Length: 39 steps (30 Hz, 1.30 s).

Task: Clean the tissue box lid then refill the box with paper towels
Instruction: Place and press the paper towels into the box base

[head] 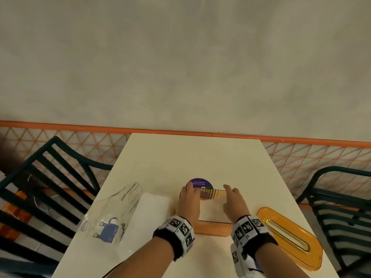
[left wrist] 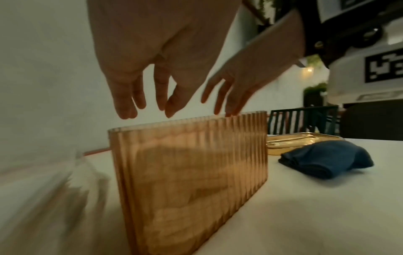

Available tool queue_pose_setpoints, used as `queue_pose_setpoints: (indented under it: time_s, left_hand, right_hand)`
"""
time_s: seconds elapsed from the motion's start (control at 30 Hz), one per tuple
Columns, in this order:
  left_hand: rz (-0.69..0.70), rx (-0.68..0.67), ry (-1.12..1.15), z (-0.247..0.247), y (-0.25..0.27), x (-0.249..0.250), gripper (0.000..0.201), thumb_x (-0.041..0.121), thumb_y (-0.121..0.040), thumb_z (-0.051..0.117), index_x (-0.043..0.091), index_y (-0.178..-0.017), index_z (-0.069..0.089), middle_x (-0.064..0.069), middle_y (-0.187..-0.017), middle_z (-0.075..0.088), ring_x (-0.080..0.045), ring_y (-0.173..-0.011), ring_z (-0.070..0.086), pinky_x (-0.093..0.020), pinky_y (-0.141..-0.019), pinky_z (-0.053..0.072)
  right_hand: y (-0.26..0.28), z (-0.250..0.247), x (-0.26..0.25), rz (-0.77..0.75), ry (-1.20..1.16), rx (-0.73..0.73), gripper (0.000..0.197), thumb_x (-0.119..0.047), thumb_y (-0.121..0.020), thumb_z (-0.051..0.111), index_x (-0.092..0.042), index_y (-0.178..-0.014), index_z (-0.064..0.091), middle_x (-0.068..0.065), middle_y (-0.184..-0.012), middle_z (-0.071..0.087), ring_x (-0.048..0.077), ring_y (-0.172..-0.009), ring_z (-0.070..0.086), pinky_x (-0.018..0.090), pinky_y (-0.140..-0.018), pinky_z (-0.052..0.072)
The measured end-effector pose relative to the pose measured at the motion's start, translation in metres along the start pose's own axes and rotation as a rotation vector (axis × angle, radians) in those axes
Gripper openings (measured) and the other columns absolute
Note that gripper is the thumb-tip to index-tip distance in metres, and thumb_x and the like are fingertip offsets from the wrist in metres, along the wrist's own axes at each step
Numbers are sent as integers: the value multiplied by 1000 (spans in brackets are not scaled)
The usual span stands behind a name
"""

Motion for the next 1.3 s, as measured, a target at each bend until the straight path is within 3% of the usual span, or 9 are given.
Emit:
queue_pose_setpoints:
  time_s: [0.13, 0.23, 0.33, 0.5, 0.6, 0.77, 0.87, 1.03, 1.3]
  left_hand:
    - [-16, -284, -106, 42, -7, -3, 38, 3, -94, 40, 9, -130, 53, -11, -135, 49, -28, -125, 48, -33, -102, 41]
    - [-115, -519, -128, 65, -1, -16, 34, 17, -98, 39, 3, -123, 56, -13, -129, 58, -30, -118, 55, -35, -98, 44]
    - [-115, -568, -55, 58, -1, -10, 36, 21, -98, 38, 2, -123, 57, -14, -129, 57, -30, -120, 53, -35, -100, 41]
    - [-140, -111, 383, -20, -2, -28, 26, 11, -96, 41, 6, -108, 64, -10, -111, 65, -17, -88, 57, -27, -82, 49]
    - [-281, 127, 303, -58, 19, -92, 23, 11, -94, 44, 12, -109, 61, -7, -113, 61, -18, -100, 57, -29, -90, 48]
    - [-685, -179, 27, -34, 73, -176, 53, 38, -95, 46, 6, -135, 35, -14, -140, 37, -31, -130, 40, -38, -105, 37]
    - [-696, -204, 27, -19, 83, -181, 59, 41, -93, 51, 6, -136, 32, -13, -141, 38, -28, -131, 40, -37, -106, 37]
    - [-622, -37, -220, -38, 83, -162, 47, 34, -91, 55, 14, -130, 37, -5, -133, 40, -24, -124, 42, -37, -97, 44]
    - [-553, 0, -178, -33, 82, -152, 46, 29, -96, 47, 14, -137, 32, -5, -138, 43, -24, -126, 43, -37, -100, 39]
  right_hand:
    - [-4, 21, -13, -151, 144, -72, 44, 2, -88, 47, -19, -126, 55, 7, -128, 51, 23, -118, 51, 28, -99, 42]
    - [-6, 50, -3, -85, 255, -303, 40, -9, -93, 50, -21, -130, 53, 5, -140, 48, 20, -126, 48, 27, -105, 39]
    - [-10, 56, 0, -74, 303, -368, 40, -12, -96, 43, -22, -134, 51, 4, -143, 46, 20, -129, 46, 28, -108, 38]
    - [-15, 11, -2, -109, 127, -114, 36, -8, -92, 42, -17, -122, 59, 7, -127, 58, 22, -117, 55, 28, -97, 43]
    - [-12, -18, 12, -114, 38, 98, 35, -9, -90, 47, -16, -124, 54, 8, -119, 55, 25, -108, 58, 34, -91, 49]
    - [-9, 7, 49, 108, -34, -29, 44, -8, -94, 41, -5, -137, 34, 19, -136, 40, 36, -118, 52, 40, -97, 44]
    - [-8, 21, 57, 149, -47, -37, 43, -5, -94, 36, -4, -136, 34, 21, -130, 49, 37, -115, 53, 41, -93, 45]
    - [-8, 25, 58, 171, -42, -17, 42, -3, -93, 35, -6, -135, 32, 20, -124, 50, 39, -100, 59, 48, -85, 53]
    - [-2, 23, 53, 171, -22, -9, 41, -2, -94, 36, -5, -135, 30, 19, -127, 49, 36, -110, 56, 39, -86, 46]
Point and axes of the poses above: each hand's wrist, its own y-axis away from the middle knuckle, its own z-axis out of the palm, x = y × z, the point moved 9 cm from there along -y, towards the middle knuckle
